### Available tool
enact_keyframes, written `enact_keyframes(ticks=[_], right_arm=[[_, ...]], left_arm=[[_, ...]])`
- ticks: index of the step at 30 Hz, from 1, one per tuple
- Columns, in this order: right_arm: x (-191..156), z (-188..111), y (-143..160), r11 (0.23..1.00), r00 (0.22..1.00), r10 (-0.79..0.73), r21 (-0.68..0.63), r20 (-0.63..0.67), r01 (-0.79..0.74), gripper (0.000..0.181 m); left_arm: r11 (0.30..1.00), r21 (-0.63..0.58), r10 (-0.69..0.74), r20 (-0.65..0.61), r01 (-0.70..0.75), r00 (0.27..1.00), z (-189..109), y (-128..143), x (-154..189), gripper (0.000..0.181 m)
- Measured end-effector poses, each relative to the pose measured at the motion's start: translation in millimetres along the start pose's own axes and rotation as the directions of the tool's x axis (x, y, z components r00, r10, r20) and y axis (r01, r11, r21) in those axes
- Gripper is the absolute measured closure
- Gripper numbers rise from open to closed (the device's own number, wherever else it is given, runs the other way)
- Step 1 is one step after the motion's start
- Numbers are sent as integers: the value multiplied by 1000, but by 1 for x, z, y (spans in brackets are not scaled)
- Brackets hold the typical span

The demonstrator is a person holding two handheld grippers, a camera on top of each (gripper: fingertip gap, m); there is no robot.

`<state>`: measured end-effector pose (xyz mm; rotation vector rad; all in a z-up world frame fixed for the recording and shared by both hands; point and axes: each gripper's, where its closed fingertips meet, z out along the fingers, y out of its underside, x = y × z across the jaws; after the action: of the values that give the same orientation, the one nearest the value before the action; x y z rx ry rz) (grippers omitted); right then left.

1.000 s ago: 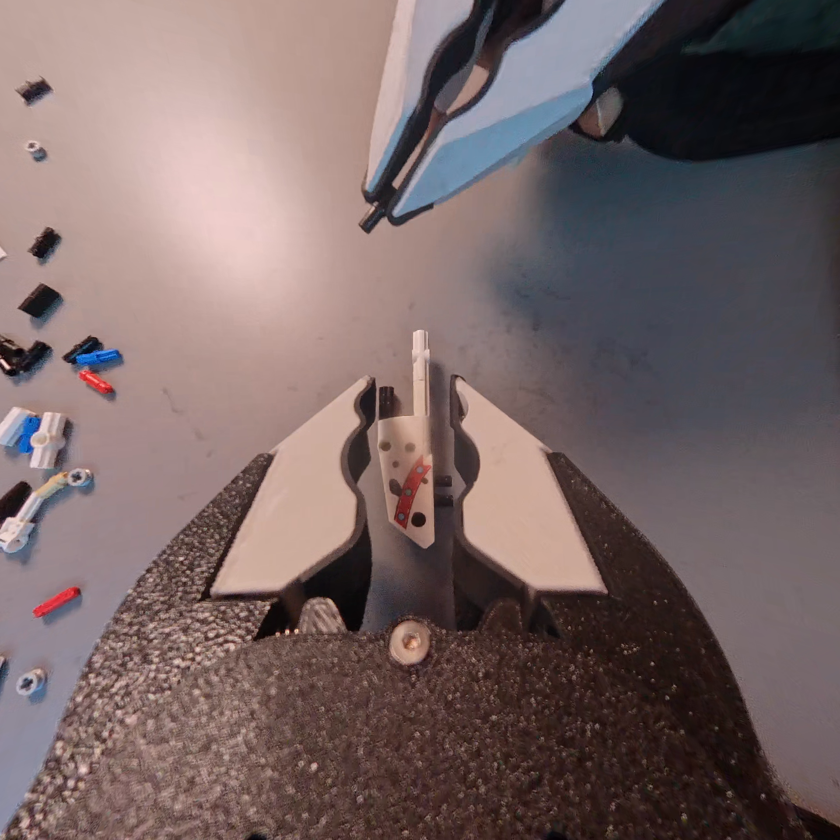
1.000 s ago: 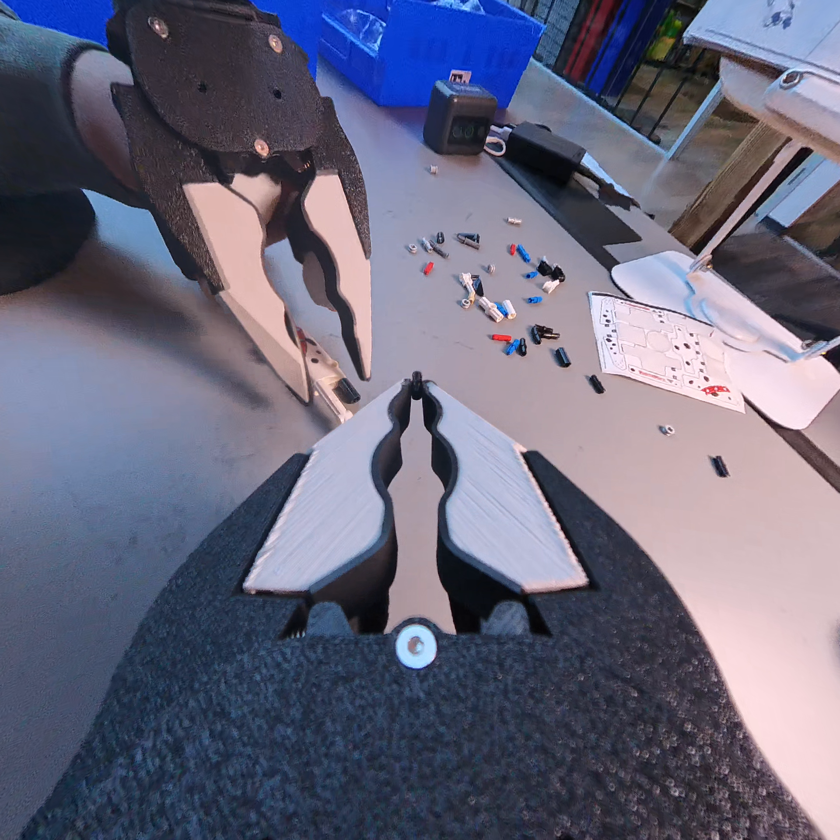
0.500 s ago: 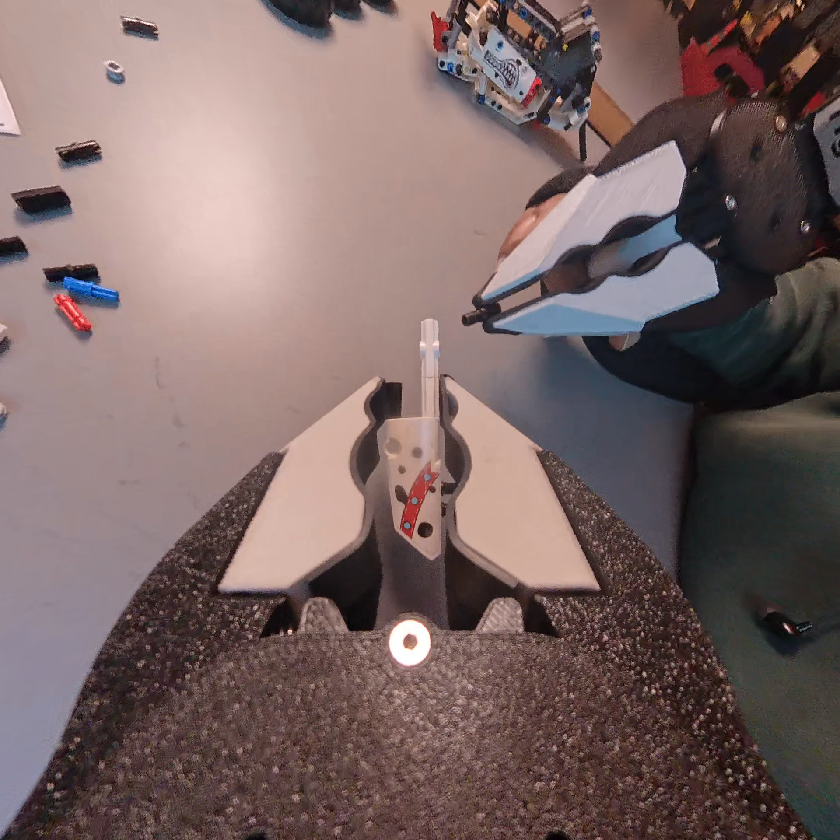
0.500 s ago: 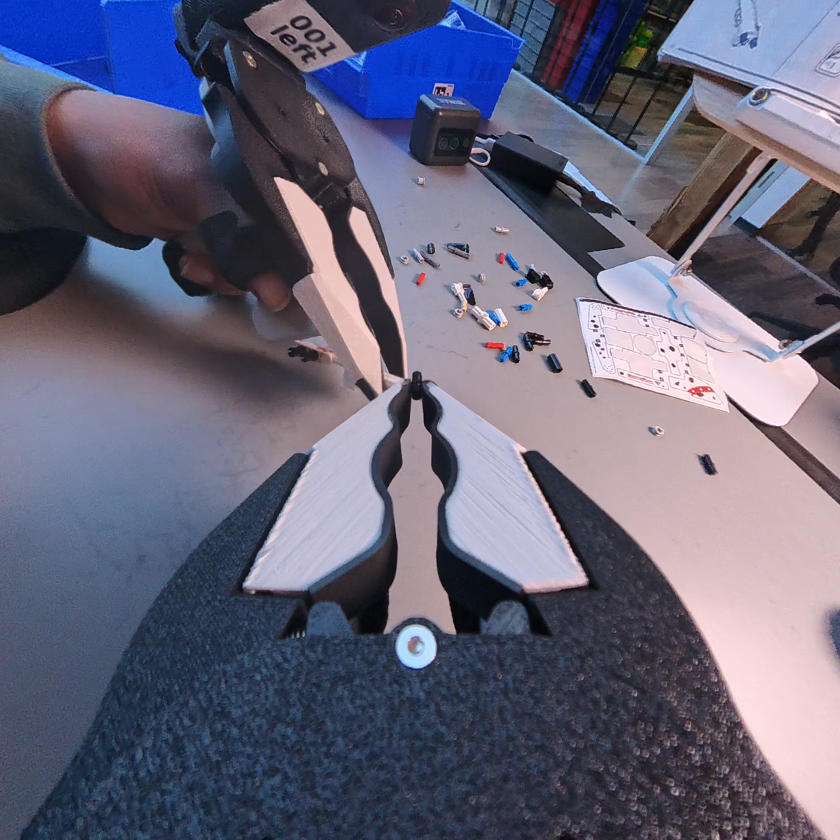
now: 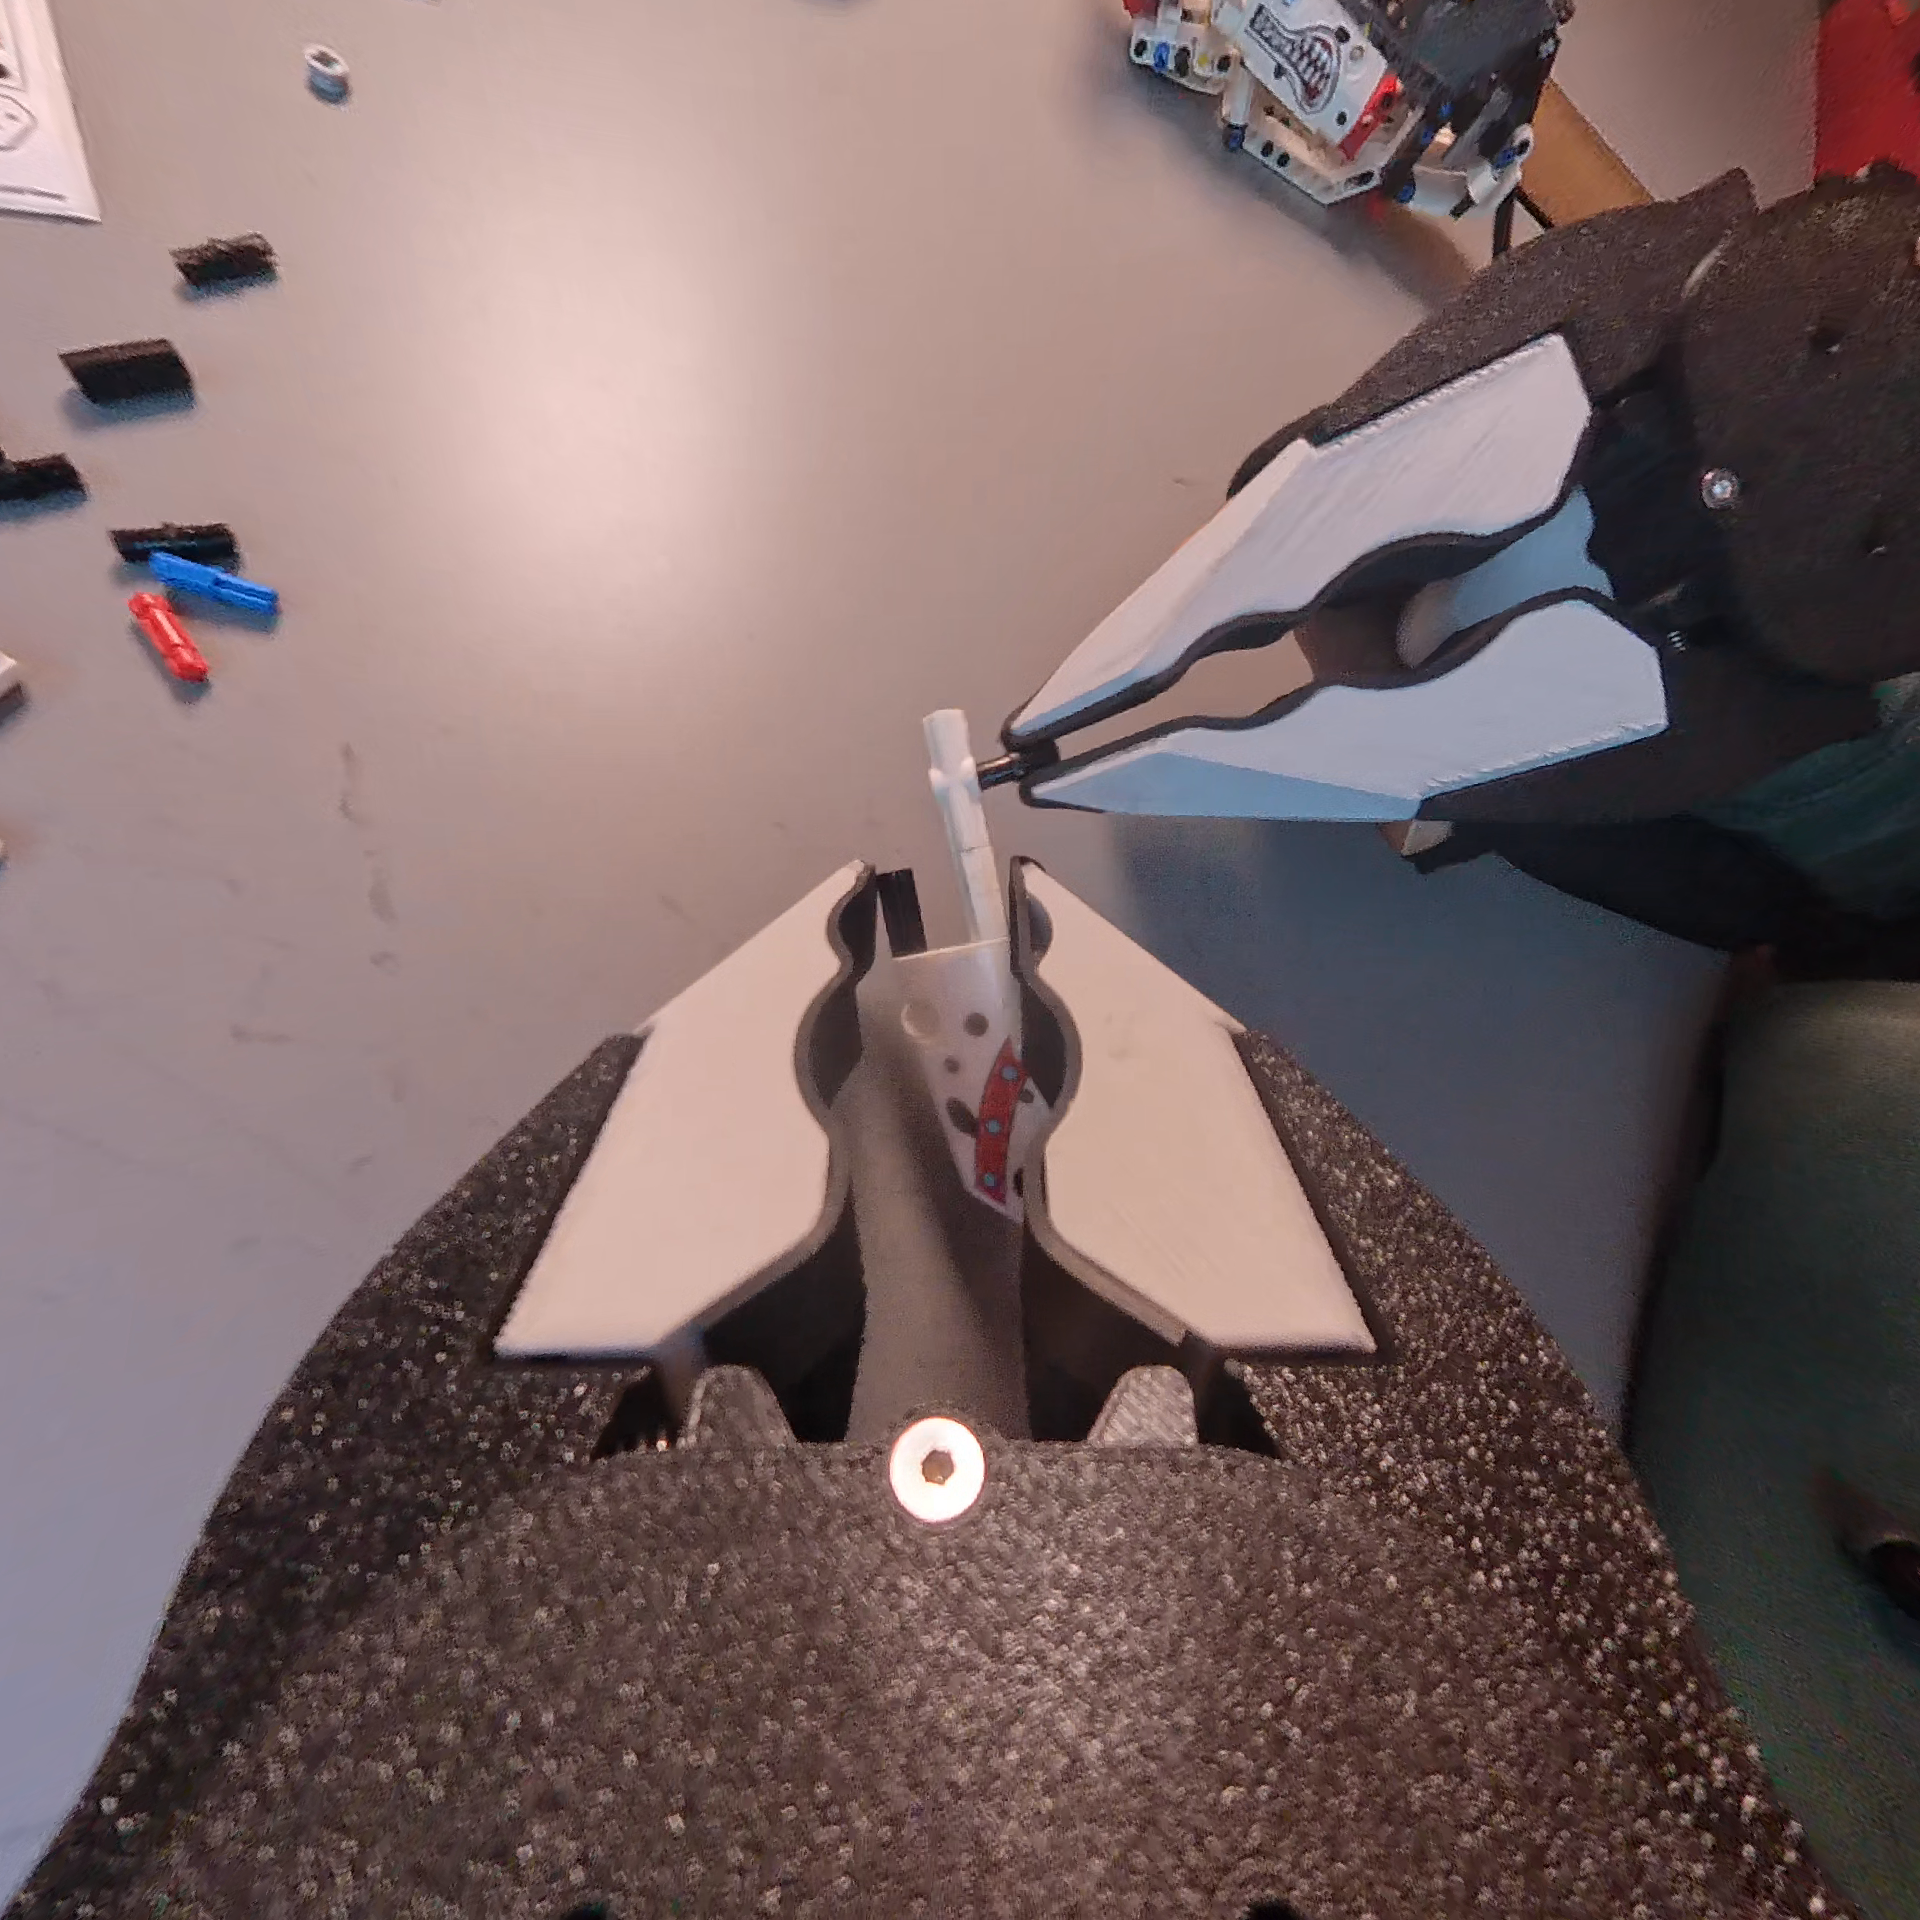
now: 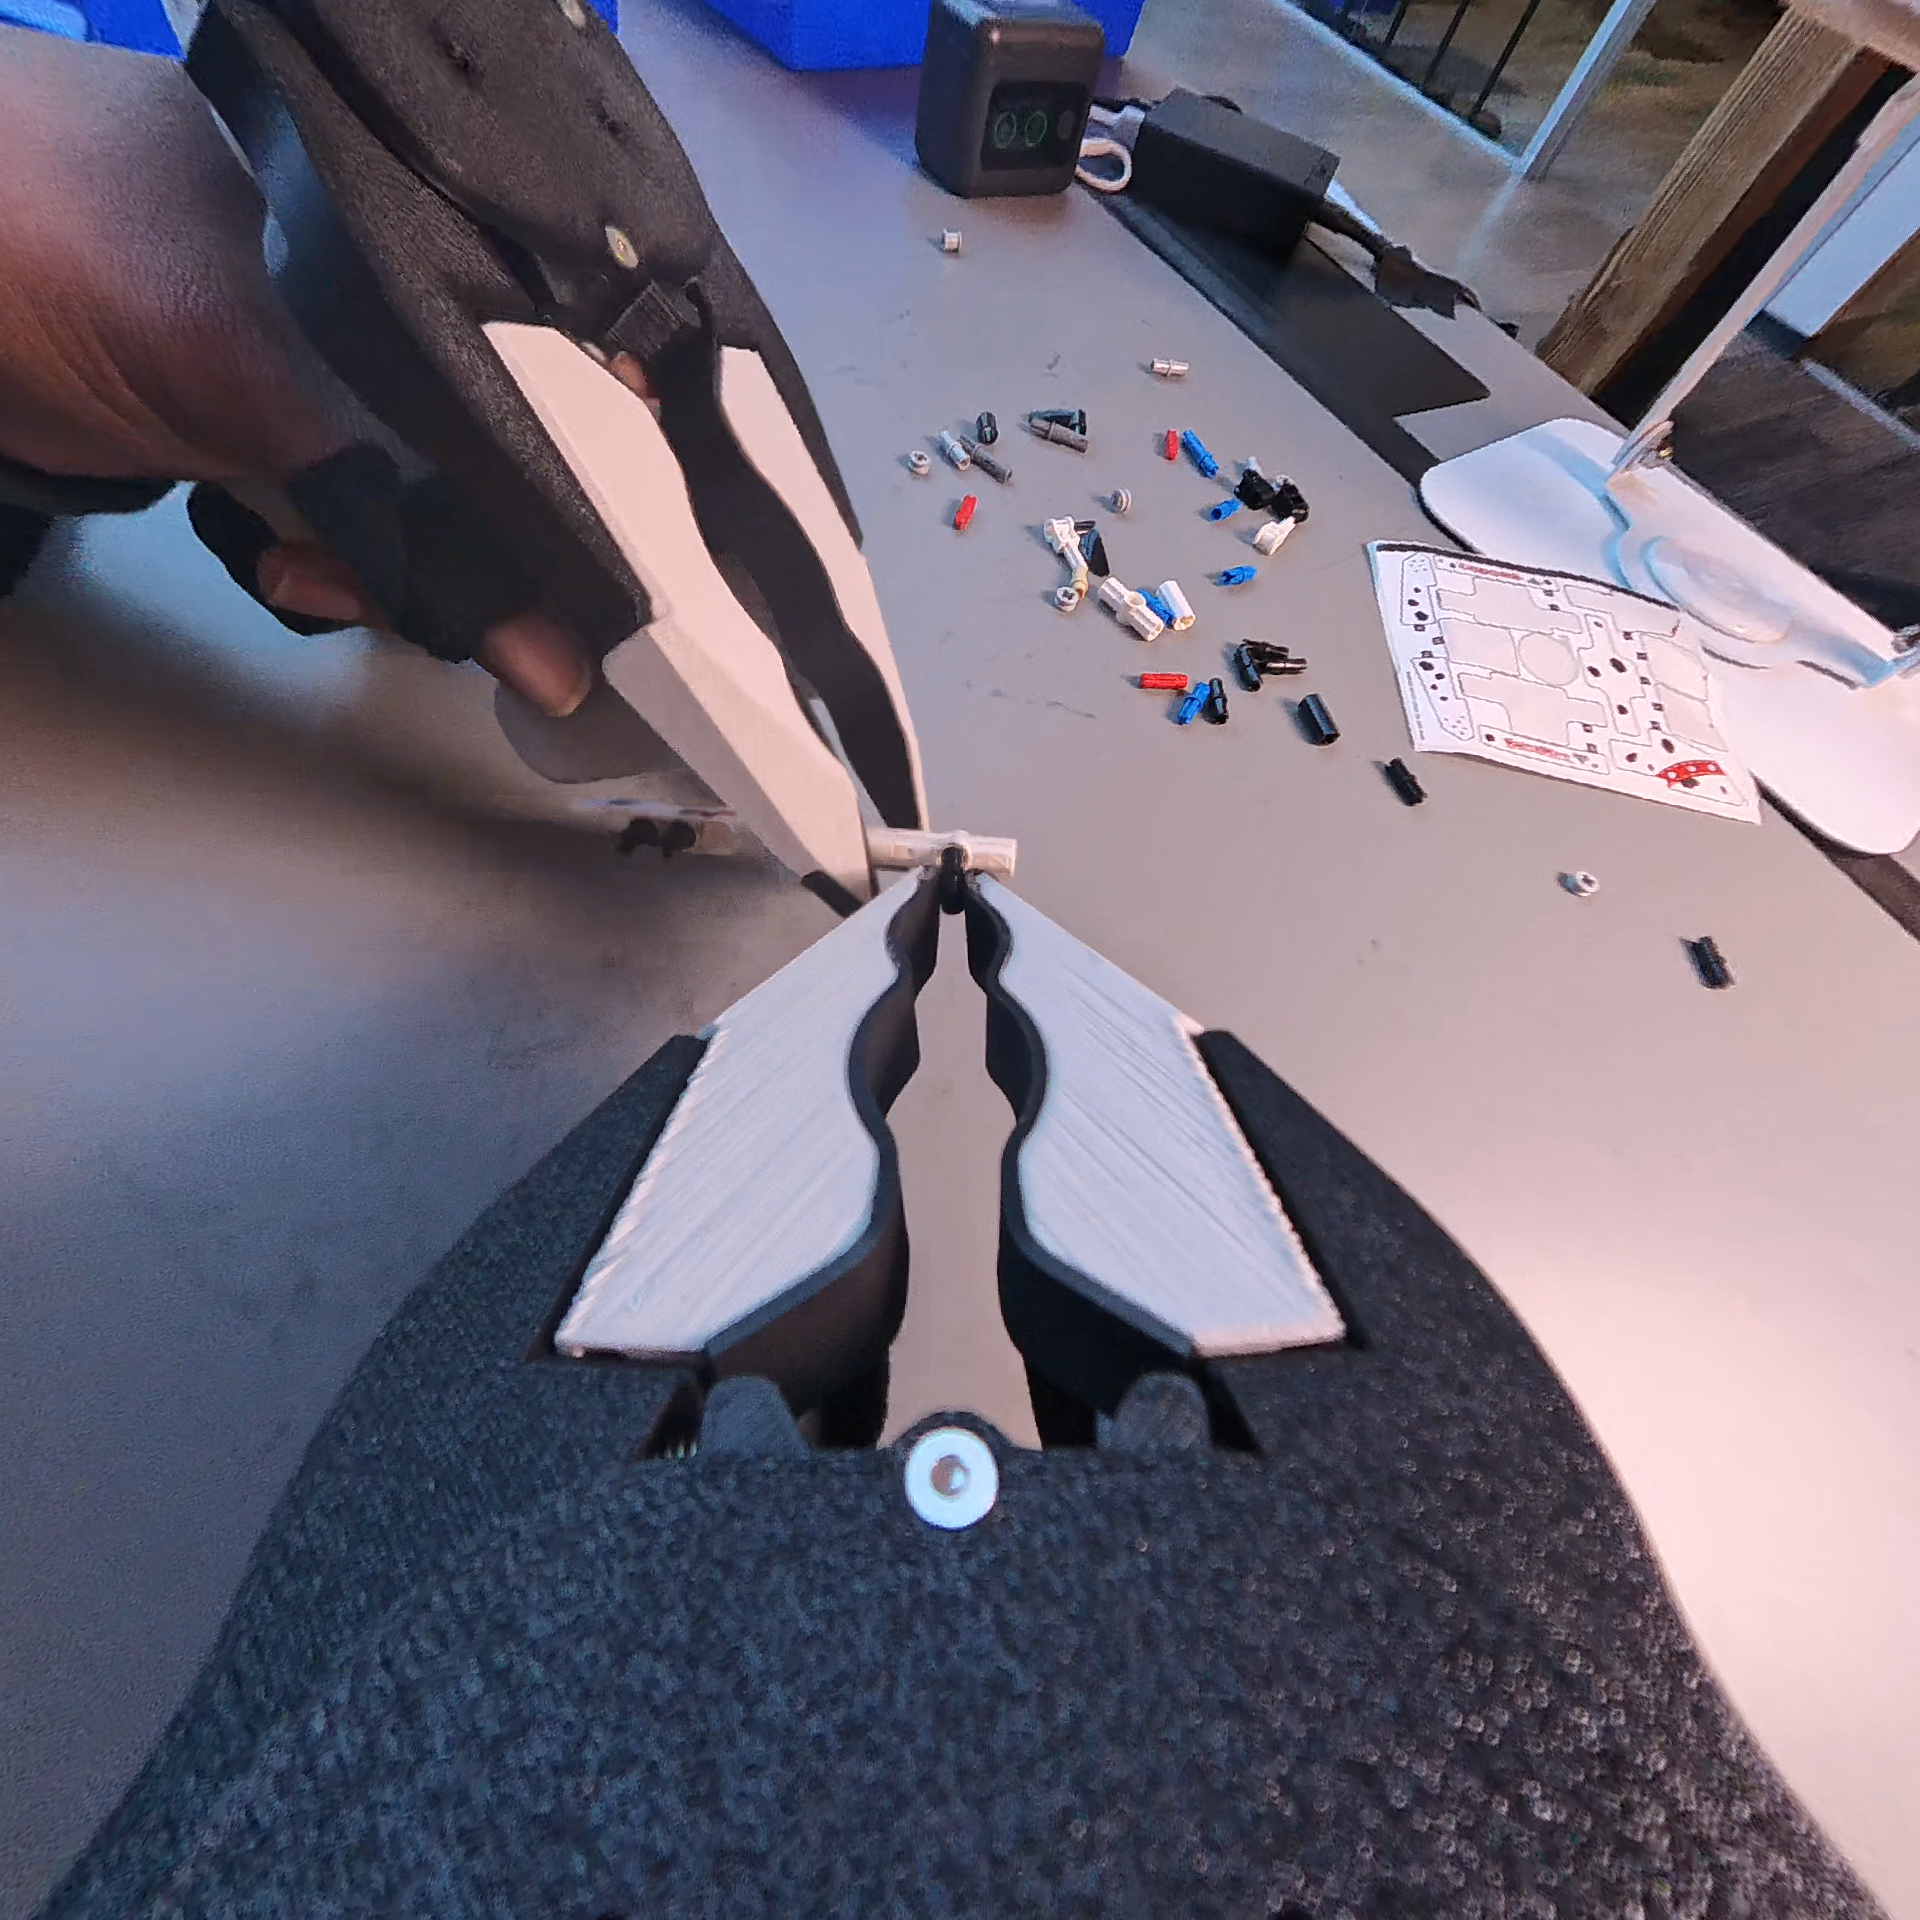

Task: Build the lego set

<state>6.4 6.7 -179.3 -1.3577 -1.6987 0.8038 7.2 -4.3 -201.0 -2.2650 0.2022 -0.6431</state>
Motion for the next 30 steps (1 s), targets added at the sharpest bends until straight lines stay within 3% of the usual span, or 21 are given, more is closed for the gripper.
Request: enact_keyframes(ticks=[9,17,24,30], right_arm=[[-15,6,22,994,991,-1,-111,131,16,177],[-34,1,29,990,932,25,-140,361,27,177],[-38,0,30,988,926,4,-142,377,54,177],[-38,1,30,988,928,-14,-137,371,70,178]], left_arm=[[991,-130,4,-105,-18,994,0,27,16,145],[976,-205,27,-235,-77,972,-14,42,29,137],[981,-172,25,-340,-88,940,-24,37,40,138],[987,-144,27,-259,-66,966,-17,31,26,148]])
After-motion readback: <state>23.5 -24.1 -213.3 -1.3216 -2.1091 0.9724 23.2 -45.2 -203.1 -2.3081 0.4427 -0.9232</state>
